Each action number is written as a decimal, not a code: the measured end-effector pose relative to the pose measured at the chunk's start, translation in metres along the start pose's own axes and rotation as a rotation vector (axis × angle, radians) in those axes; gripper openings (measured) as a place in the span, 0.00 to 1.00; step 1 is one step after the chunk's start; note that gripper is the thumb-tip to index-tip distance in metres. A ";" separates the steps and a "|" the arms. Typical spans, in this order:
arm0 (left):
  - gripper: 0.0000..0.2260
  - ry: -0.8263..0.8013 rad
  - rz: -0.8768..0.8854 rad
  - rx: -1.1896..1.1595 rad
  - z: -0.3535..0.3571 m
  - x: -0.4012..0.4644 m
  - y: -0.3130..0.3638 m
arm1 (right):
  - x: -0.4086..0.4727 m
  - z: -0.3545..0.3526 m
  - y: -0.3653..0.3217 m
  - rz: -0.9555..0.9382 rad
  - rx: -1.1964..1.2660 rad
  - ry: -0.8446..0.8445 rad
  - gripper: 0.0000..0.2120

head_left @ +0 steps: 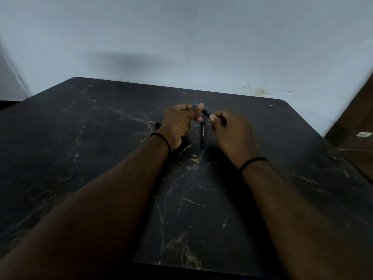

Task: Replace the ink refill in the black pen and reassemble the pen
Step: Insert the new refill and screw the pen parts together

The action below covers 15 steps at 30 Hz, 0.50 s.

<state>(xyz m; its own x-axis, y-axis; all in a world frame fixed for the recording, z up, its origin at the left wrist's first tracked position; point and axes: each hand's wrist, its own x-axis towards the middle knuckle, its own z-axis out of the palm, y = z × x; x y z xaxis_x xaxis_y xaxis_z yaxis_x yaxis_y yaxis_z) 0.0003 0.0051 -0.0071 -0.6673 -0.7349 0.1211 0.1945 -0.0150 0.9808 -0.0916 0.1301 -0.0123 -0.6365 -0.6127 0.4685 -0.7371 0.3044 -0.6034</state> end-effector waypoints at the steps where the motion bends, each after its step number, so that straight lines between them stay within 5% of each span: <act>1: 0.08 0.000 -0.004 -0.002 0.000 0.000 0.000 | 0.000 0.000 0.000 0.019 0.049 0.014 0.05; 10: 0.08 -0.008 -0.005 0.025 0.001 -0.005 0.003 | -0.001 0.001 -0.001 -0.005 -0.032 0.008 0.12; 15: 0.07 -0.007 -0.005 0.025 0.001 -0.004 0.003 | -0.002 0.000 -0.001 0.048 0.085 0.033 0.08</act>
<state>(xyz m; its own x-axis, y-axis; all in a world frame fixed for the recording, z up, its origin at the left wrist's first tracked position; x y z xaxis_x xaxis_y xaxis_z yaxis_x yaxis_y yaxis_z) 0.0026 0.0086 -0.0044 -0.6730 -0.7303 0.1168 0.1729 -0.0018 0.9849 -0.0897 0.1308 -0.0128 -0.6791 -0.5738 0.4578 -0.6842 0.2689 -0.6779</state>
